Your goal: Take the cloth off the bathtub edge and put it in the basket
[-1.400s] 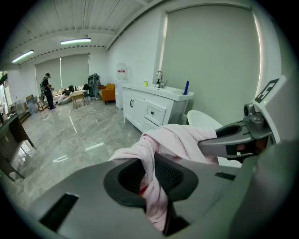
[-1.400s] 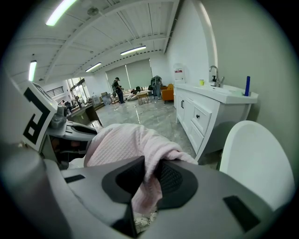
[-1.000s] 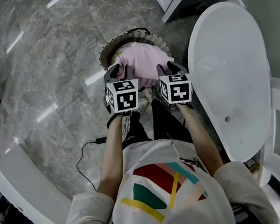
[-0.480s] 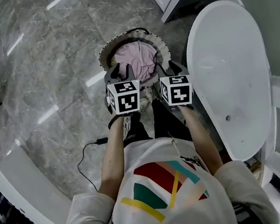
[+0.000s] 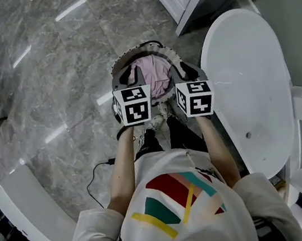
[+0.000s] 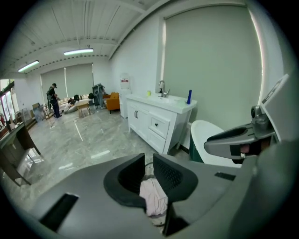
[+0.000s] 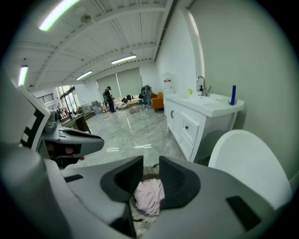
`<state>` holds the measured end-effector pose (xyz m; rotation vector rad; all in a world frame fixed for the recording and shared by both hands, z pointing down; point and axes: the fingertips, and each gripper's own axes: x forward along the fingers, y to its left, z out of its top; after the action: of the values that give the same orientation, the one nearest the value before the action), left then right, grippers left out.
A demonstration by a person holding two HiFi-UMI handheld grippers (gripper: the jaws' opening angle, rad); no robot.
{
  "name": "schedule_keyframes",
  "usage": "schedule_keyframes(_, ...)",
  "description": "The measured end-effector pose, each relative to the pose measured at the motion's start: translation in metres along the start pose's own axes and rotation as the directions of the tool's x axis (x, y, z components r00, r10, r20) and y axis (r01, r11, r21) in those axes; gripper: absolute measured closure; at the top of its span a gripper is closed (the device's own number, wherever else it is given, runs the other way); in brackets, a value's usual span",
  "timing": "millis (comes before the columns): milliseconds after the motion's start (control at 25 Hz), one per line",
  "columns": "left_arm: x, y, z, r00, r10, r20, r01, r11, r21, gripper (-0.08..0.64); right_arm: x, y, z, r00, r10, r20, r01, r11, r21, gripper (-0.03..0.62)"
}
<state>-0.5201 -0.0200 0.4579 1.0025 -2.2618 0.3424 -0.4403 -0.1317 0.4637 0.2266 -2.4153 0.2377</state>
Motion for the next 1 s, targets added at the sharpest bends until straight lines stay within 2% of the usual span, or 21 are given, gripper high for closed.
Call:
schedule_keyframes(120,-0.021,-0.003,0.044,0.995,-0.002,0.096,0.001,1.000,0.009,0.519,-0.022,0.000,0.054,0.992,-0.019,0.126,0.024,0.999,-0.043,0.544)
schedule_keyframes(240,-0.043,-0.007,0.083,0.986,-0.021,0.166,0.028,0.999,-0.044,0.529,-0.048,0.002,0.102,0.969,-0.021,0.245,0.041,0.996,-0.076,0.575)
schedule_keyframes(360,-0.073,-0.010,0.122,0.968,-0.007,0.250,0.018,0.999,-0.041,0.538,-0.081,0.009,0.143,0.933,0.001,0.359,0.034,0.995,-0.091,0.580)
schedule_keyframes(480,-0.107,-0.013,0.153,0.941,0.000,0.339,0.026,0.997,-0.074,0.541,-0.115,0.019,0.170,0.898,0.035,0.439,0.014,0.994,-0.107,0.580)
schedule_keyframes(560,-0.129,-0.016,0.172,0.914,0.012,0.405,0.022,0.997,-0.078,0.541,-0.135,0.024,0.183,0.873,0.056,0.484,0.006,0.992,-0.125,0.580)
schedule_keyframes(640,-0.146,-0.018,0.184,0.888,0.034,0.459,-0.013,0.999,-0.048,0.543,-0.151,0.026,0.188,0.853,0.066,0.517,0.007,0.990,-0.139,0.580)
schedule_keyframes(760,-0.165,-0.021,0.189,0.860,0.048,0.509,-0.035,0.999,-0.034,0.543,-0.167,0.027,0.186,0.838,0.069,0.542,0.018,0.988,-0.155,0.580)
schedule_keyframes(880,-0.175,-0.019,0.194,0.839,0.059,0.540,-0.043,0.998,-0.042,0.543,-0.175,0.028,0.183,0.834,0.071,0.548,0.024,0.986,-0.165,0.580)
schedule_keyframes(1000,-0.176,-0.020,0.202,0.834,0.051,0.550,-0.043,0.999,-0.027,0.543,-0.175,0.025,0.183,0.830,0.065,0.554,0.030,0.986,-0.162,0.580)
